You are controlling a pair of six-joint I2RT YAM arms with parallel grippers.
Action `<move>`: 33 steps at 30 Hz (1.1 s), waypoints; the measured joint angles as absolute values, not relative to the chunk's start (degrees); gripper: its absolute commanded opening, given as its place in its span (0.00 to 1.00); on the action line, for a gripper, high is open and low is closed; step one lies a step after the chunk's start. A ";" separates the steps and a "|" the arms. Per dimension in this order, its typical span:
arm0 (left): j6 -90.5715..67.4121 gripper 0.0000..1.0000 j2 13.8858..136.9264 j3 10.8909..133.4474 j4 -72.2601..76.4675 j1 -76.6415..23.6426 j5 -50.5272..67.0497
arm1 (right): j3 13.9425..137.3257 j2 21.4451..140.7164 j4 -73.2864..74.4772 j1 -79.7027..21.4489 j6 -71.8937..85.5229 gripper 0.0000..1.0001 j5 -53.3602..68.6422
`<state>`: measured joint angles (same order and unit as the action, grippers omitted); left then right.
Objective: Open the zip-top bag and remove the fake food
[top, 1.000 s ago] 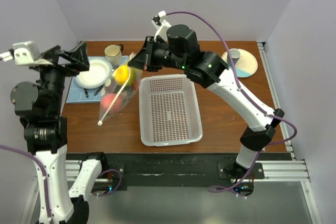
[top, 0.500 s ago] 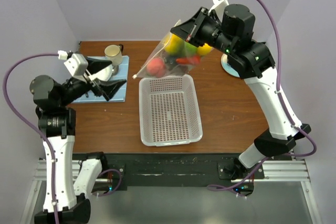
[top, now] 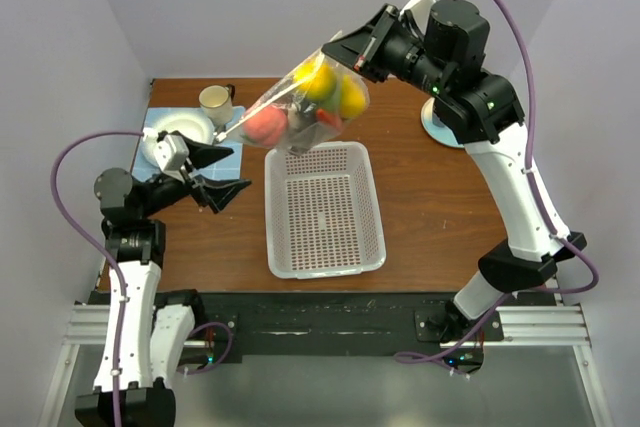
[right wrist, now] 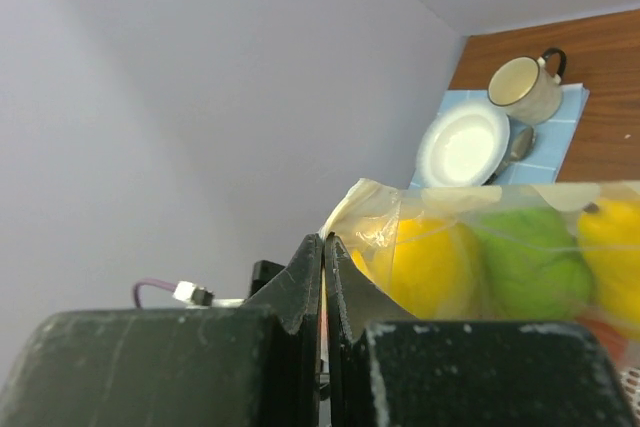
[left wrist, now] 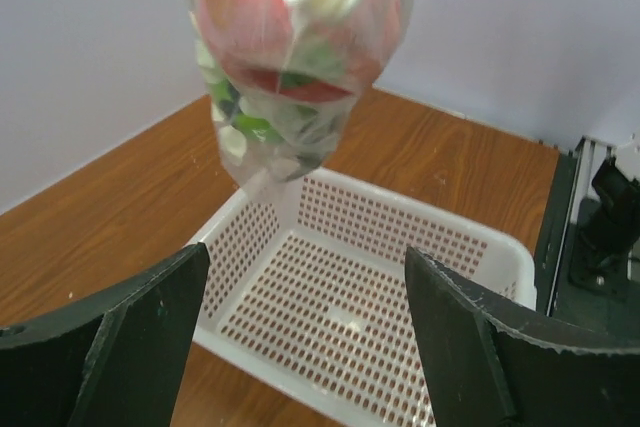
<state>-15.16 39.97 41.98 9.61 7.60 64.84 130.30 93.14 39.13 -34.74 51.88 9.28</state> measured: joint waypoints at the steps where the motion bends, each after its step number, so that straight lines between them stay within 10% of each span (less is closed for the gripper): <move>1: -17.41 0.84 39.55 40.32 12.75 7.64 64.01 | 130.30 93.14 38.85 -34.70 52.58 0.00 9.82; 14: -47.53 0.81 41.04 31.51 50.85 7.75 56.21 | 119.70 90.78 31.59 -34.44 60.29 0.00 11.77; 33: -53.78 0.73 44.12 28.49 58.65 7.75 49.58 | 116.55 89.49 23.94 -37.82 67.79 0.00 12.75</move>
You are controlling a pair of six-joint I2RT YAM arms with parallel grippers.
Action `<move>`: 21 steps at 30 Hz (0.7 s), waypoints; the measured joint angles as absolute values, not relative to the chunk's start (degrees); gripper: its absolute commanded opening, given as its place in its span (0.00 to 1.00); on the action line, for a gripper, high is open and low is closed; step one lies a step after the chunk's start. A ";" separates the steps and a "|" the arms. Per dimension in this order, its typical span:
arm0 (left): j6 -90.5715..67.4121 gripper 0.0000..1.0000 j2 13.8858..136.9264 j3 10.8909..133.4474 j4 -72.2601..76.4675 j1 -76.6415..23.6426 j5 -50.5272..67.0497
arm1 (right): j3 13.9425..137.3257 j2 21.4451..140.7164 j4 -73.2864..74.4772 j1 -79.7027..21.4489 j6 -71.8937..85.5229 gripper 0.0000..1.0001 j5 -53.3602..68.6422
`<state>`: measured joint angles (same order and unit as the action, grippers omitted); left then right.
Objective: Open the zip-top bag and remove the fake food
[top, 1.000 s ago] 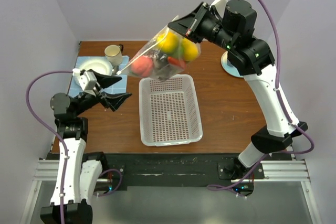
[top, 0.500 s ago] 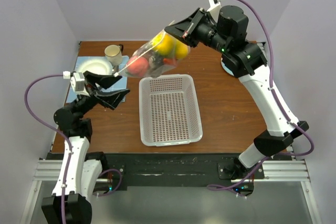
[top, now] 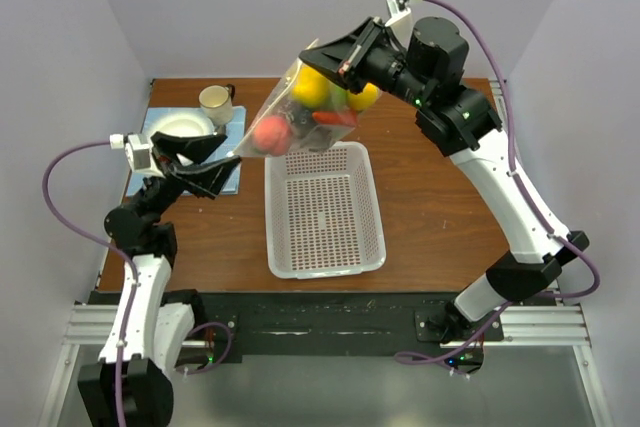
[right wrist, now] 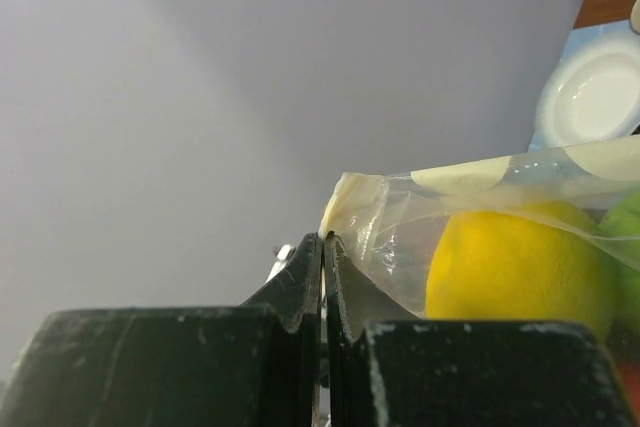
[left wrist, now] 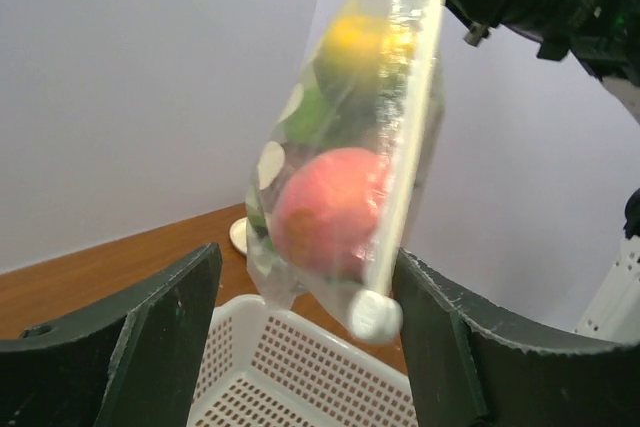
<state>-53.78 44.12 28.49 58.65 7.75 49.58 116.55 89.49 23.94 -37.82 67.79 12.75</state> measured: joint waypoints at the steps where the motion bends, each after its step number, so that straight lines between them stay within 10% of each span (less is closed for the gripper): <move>1: -55.22 0.72 45.36 28.49 60.55 7.75 49.01 | 116.40 89.49 23.77 -38.37 68.01 0.00 12.71; 12: -62.41 0.67 42.92 28.12 68.16 7.75 48.86 | 116.46 89.52 22.41 -41.04 69.32 0.00 11.46; 17: -64.07 0.13 43.24 28.14 71.90 7.75 49.30 | 116.31 89.52 21.04 -42.24 70.57 0.00 10.85; 21: -67.11 0.02 48.01 29.17 74.06 7.77 51.51 | 113.86 88.82 18.65 -43.11 71.24 0.00 9.50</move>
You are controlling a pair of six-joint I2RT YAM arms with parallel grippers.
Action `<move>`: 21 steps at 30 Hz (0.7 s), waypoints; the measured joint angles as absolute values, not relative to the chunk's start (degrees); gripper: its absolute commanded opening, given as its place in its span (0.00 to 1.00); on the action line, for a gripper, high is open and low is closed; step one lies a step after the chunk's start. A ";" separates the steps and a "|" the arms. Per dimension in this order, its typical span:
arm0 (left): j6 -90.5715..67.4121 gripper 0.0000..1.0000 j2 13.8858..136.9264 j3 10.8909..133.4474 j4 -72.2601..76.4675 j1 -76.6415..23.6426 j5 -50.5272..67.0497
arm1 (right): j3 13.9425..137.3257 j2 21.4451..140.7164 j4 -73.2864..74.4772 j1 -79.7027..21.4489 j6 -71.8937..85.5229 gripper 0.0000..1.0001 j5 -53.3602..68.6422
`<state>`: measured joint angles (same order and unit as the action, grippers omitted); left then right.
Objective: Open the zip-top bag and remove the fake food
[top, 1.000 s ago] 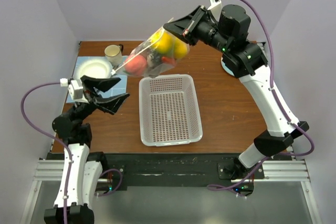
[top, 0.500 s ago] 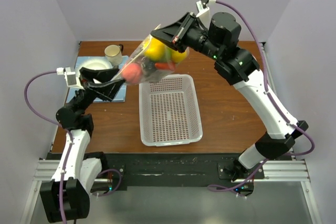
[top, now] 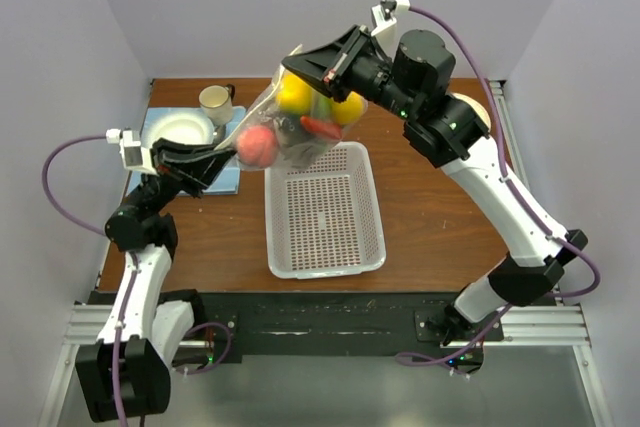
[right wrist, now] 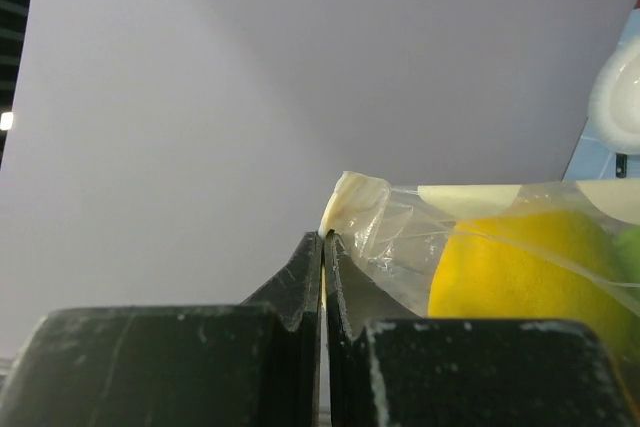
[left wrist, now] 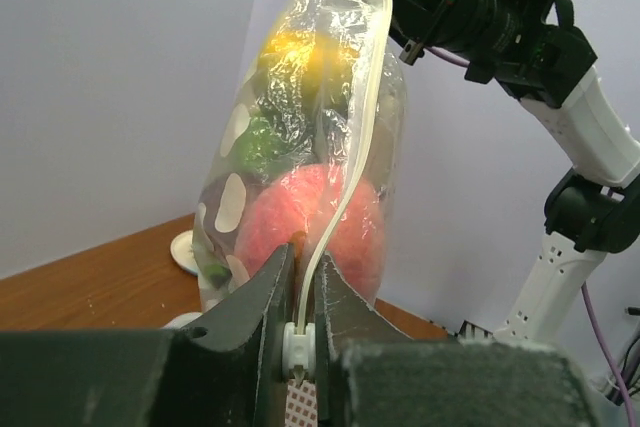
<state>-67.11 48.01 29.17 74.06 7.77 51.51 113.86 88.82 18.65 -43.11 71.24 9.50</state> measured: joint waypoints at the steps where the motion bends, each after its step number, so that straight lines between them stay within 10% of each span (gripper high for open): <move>1: -67.79 0.02 48.95 29.43 74.02 7.79 51.96 | 113.03 88.51 18.39 -43.11 71.29 0.00 9.19; 17: -52.62 0.00 43.94 49.08 57.28 14.22 59.83 | 85.08 75.57 18.65 -44.77 68.97 0.00 5.32; 21: -32.16 0.00 44.62 59.07 32.01 14.72 64.45 | 86.24 81.95 19.88 -47.48 66.48 0.31 7.84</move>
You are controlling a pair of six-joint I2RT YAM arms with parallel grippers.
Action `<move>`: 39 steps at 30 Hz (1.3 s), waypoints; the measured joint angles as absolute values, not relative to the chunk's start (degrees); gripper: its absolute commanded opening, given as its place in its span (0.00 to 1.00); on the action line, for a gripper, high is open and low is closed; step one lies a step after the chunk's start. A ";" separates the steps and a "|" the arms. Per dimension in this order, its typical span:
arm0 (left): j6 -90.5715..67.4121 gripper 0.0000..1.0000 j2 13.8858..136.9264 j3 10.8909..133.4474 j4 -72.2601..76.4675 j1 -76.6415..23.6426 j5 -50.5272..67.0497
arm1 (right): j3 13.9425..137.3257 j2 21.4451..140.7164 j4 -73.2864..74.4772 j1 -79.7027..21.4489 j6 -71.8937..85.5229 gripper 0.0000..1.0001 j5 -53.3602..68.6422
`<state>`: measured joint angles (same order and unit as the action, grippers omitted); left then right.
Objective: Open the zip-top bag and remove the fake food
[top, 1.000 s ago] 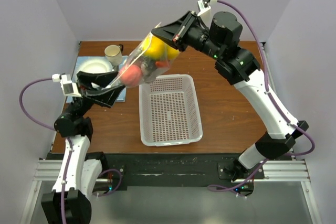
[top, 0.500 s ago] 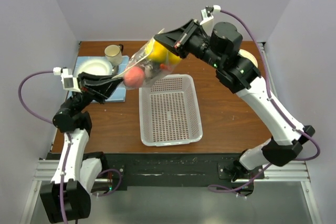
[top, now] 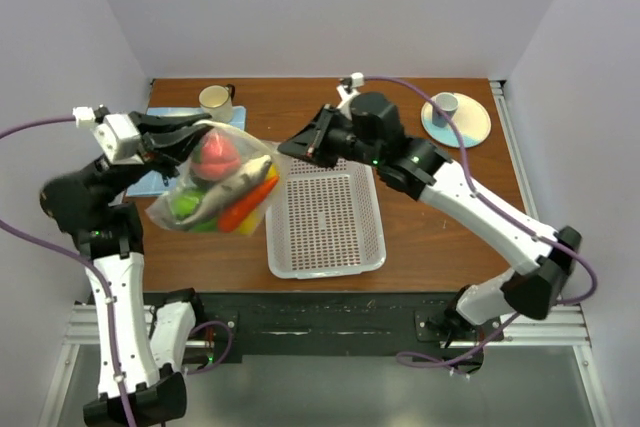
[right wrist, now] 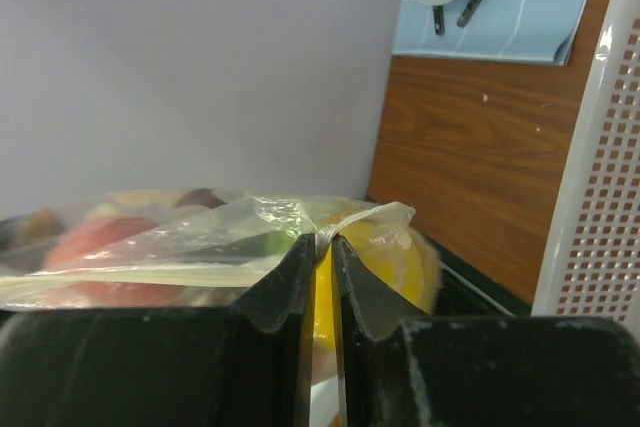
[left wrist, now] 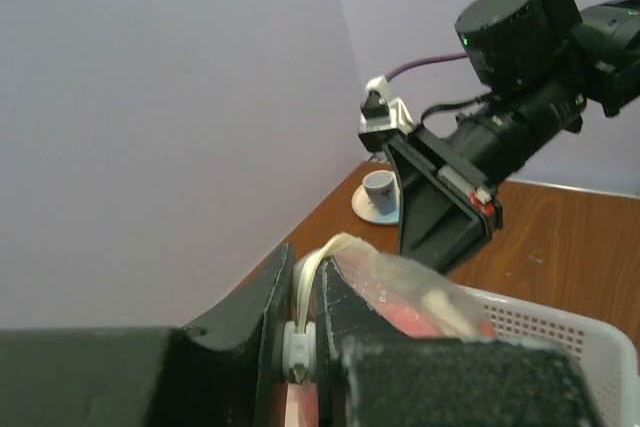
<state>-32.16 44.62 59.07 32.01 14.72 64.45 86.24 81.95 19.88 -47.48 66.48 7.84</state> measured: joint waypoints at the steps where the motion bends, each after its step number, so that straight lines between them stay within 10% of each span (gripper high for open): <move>1: -24.38 0.00 45.15 62.46 22.85 14.76 64.49 | 87.99 84.14 21.06 -47.86 64.82 0.43 8.27; 14: 40.40 0.00 50.15 66.94 -39.31 15.29 54.04 | 86.48 76.60 31.55 -48.14 21.26 0.87 7.55; 20: 50.63 0.00 56.45 66.98 -49.74 15.31 54.11 | 78.13 68.12 20.71 -48.71 7.07 0.88 8.78; 39: 68.84 0.00 79.90 75.40 -71.94 10.44 60.93 | 84.82 94.59 9.74 -50.41 -11.42 0.85 21.85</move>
